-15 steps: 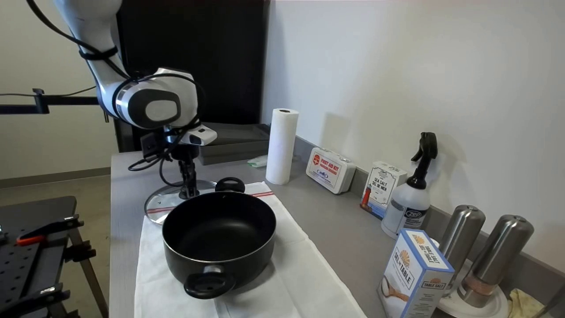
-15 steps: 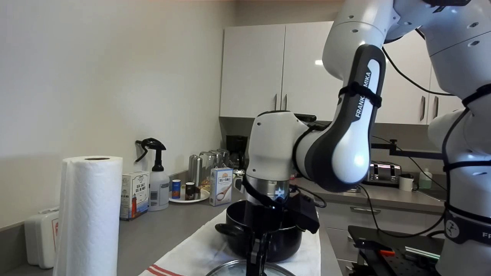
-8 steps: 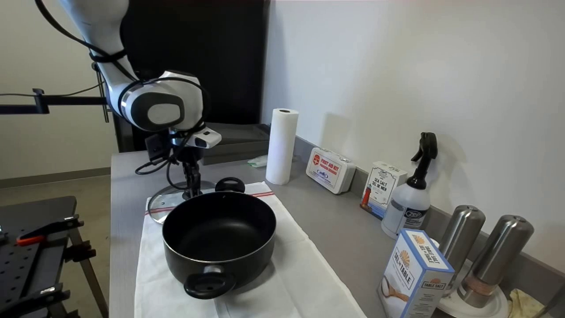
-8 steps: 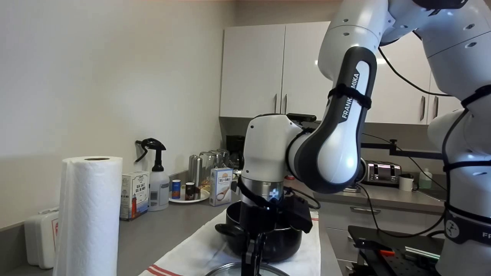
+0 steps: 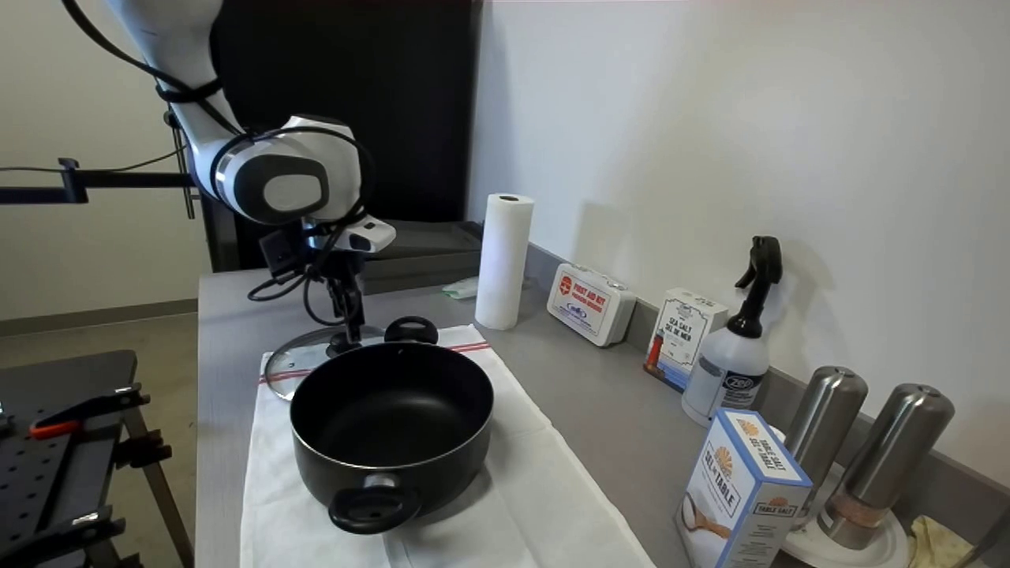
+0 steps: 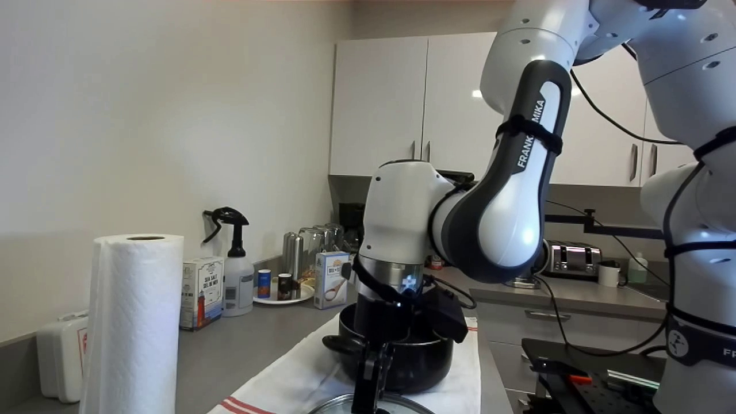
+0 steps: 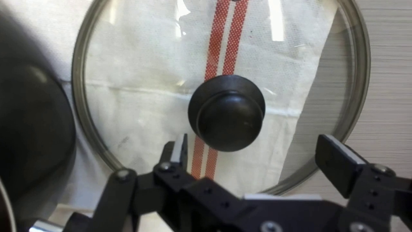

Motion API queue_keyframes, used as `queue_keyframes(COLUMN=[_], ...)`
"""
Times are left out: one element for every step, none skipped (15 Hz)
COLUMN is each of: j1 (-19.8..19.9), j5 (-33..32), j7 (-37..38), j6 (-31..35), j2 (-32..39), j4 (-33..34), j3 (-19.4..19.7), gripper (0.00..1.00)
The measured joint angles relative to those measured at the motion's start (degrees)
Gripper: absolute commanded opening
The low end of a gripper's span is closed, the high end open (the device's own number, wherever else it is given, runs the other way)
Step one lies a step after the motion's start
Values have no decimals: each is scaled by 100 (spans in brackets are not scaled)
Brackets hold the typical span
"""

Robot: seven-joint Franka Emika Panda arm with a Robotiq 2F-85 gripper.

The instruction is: Remove the lid from the pot

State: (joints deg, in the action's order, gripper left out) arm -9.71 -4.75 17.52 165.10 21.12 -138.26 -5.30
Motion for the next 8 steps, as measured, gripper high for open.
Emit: queue_keyframes(j1=[-43,-83,-126,-164,-185,-200,-206,-206], j5=[0,2,3,6,13,16,18,28], j7=[0,0,0,0,0,0,0,0], j6=[0,0,0,-1,-1,-1,-1,-1], j2=[-74,-182,-307,-451,-605,-767,-936,-1104], j4=[-19,-56,-106,-168,-239,-318,-403,-489], j3=[-2,-13,-21,-36,-63,-92,-123,-156], gripper=[100,100,100,100,100,100,100,100])
